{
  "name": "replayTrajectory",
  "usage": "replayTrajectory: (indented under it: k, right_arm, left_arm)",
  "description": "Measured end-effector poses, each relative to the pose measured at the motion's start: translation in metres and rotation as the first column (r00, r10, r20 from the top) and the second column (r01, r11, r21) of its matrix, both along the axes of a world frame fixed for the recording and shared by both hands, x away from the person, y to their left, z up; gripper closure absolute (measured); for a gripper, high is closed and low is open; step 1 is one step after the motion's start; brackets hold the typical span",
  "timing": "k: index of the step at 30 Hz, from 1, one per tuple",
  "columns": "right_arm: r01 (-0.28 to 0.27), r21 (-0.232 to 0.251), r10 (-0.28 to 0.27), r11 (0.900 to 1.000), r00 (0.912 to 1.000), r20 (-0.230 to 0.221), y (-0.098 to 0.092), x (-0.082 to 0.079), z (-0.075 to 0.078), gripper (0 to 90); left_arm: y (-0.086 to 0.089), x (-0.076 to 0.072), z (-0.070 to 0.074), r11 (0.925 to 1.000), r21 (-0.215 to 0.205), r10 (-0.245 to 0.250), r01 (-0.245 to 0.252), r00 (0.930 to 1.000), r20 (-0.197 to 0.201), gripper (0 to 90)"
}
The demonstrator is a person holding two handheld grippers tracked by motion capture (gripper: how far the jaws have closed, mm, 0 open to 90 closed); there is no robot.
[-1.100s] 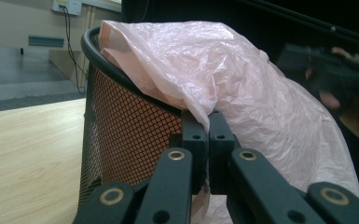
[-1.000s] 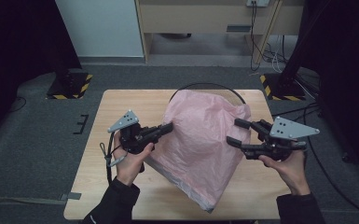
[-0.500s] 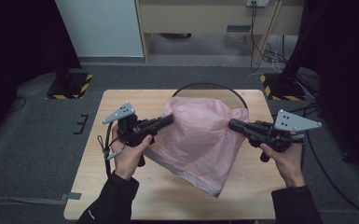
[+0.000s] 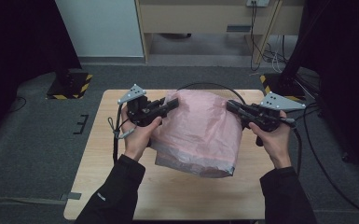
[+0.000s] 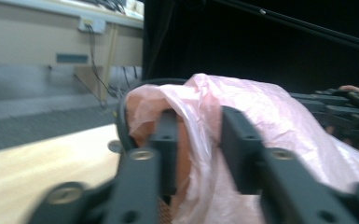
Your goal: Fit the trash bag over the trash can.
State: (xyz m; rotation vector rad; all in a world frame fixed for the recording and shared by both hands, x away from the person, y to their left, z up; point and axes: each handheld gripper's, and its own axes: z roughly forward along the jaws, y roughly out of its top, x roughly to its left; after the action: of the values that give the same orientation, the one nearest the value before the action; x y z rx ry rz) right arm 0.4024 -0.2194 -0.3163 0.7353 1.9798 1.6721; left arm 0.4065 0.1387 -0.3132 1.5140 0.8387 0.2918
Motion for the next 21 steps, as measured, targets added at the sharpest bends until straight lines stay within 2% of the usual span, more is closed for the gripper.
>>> replayTrajectory:
  k: [1,2,3,5,7,8,9,11,15,17,19,21]
  right_arm:
    - [0.005,-0.020,-0.005,1.000,1.0000,0.002,0.000,0.000,-0.001,83.9]
    - [0.011,-0.038,-0.011,0.999,0.9999,0.005,0.000,0.000,-0.001,83.2]
    - [0.023,-0.068,-0.022,0.997,0.9997,0.006,0.000,0.000,-0.003,83.1]
    - [0.040,-0.091,-0.040,0.995,0.9992,0.007,0.000,0.000,-0.005,82.7]
    - [0.041,-0.103,-0.041,0.994,0.9991,0.007,0.000,-0.001,-0.007,81.7]
    - [0.041,-0.106,-0.041,0.993,0.9991,0.002,0.000,-0.002,-0.008,80.7]
    - [0.040,-0.115,-0.041,0.993,0.9992,-0.005,0.000,-0.002,-0.010,78.1]
    - [0.040,-0.125,-0.041,0.991,0.9991,-0.004,-0.002,-0.003,-0.012,72.1]
    - [0.052,-0.060,-0.052,0.997,0.9986,0.013,-0.011,-0.009,-0.010,59.6]
    - [0.044,-0.012,-0.044,0.999,0.9977,0.051,-0.018,-0.018,-0.005,53.0]
    - [-0.007,0.036,0.004,0.999,0.9973,0.073,-0.021,-0.029,-0.001,46.0]
    - [-0.070,0.062,0.066,0.996,0.9954,0.069,-0.021,-0.040,-0.001,41.4]
  left_arm:
    - [0.001,-0.001,-0.001,0.9999,-0.016,0.003,-0.003,1.0000,0.004,54.8]
    - [0.003,-0.004,-0.002,0.9995,-0.030,0.001,0.000,0.9999,0.016,50.9]
    - [0.004,-0.006,-0.002,0.9995,-0.033,0.000,0.000,0.9998,0.020,48.7]
    - [0.010,-0.015,-0.002,0.9996,-0.029,0.009,-0.008,0.9992,0.040,43.8]
    - [0.017,-0.026,-0.006,0.9994,-0.033,0.012,-0.010,0.9984,0.056,42.2]
    - [0.020,-0.030,-0.009,0.9997,-0.018,0.016,-0.014,0.9981,0.059,40.5]
    - [0.023,-0.033,-0.012,1.0000,-0.006,0.007,-0.006,0.9990,0.045,40.0]
    - [0.028,-0.036,-0.021,0.9998,-0.017,-0.013,0.013,0.9998,0.015,39.2]
    - [0.032,-0.043,-0.032,0.9979,-0.050,-0.041,0.041,0.9991,-0.002,42.0]
    - [0.031,-0.046,-0.035,0.9965,-0.060,-0.059,0.058,0.9983,-0.002,44.9]
    - [0.030,-0.051,-0.037,0.9953,-0.065,-0.071,0.071,0.9975,-0.001,47.9]
    - [0.029,-0.054,-0.037,0.9948,-0.067,-0.076,0.076,0.9971,0.004,52.1]
